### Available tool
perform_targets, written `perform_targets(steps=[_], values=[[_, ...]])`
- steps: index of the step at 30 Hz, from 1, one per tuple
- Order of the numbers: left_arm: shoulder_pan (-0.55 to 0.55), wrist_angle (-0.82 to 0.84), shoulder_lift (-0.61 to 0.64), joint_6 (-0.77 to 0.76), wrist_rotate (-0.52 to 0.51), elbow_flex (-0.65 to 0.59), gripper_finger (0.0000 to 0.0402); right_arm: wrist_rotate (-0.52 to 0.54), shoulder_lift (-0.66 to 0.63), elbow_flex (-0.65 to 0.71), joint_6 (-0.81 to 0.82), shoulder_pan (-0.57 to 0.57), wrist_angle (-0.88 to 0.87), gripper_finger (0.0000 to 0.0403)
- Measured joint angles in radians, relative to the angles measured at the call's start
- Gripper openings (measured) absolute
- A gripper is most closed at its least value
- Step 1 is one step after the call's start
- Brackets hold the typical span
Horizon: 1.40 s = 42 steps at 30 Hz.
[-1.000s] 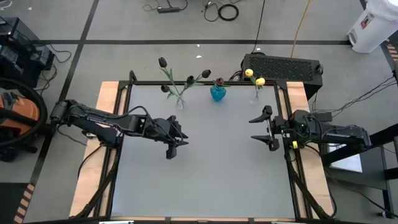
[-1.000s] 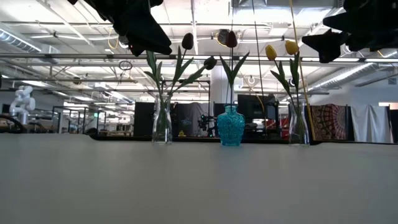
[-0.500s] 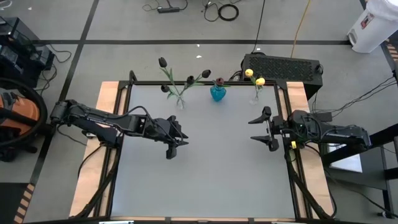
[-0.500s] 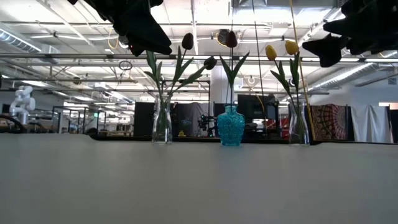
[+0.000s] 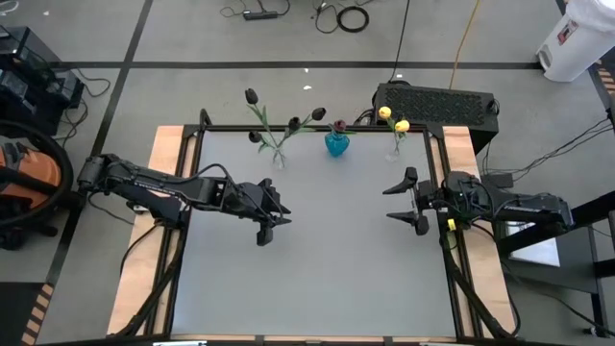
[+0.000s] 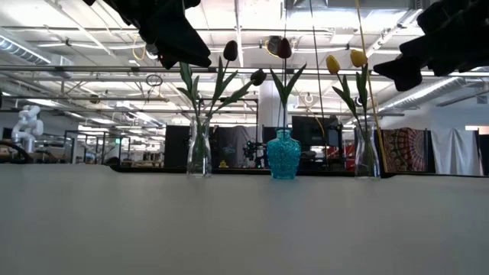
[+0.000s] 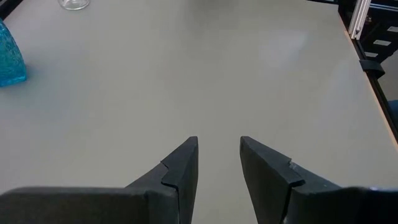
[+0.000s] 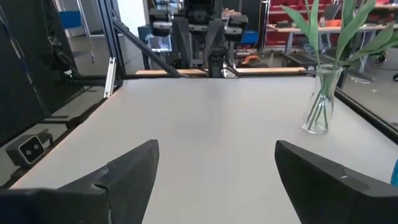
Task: Sort flowers into vase by color
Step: Return to Home Position
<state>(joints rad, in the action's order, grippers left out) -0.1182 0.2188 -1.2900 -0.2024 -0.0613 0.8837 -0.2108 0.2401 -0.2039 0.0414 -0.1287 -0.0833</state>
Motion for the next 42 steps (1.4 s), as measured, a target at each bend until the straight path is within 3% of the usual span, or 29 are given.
perform_targets(steps=[42], values=[[0.0,0.0,0.0,0.0,0.0,0.0,0.0125,0.001,0.02,-0.001,0.0,-0.002,-0.004,0.0313]])
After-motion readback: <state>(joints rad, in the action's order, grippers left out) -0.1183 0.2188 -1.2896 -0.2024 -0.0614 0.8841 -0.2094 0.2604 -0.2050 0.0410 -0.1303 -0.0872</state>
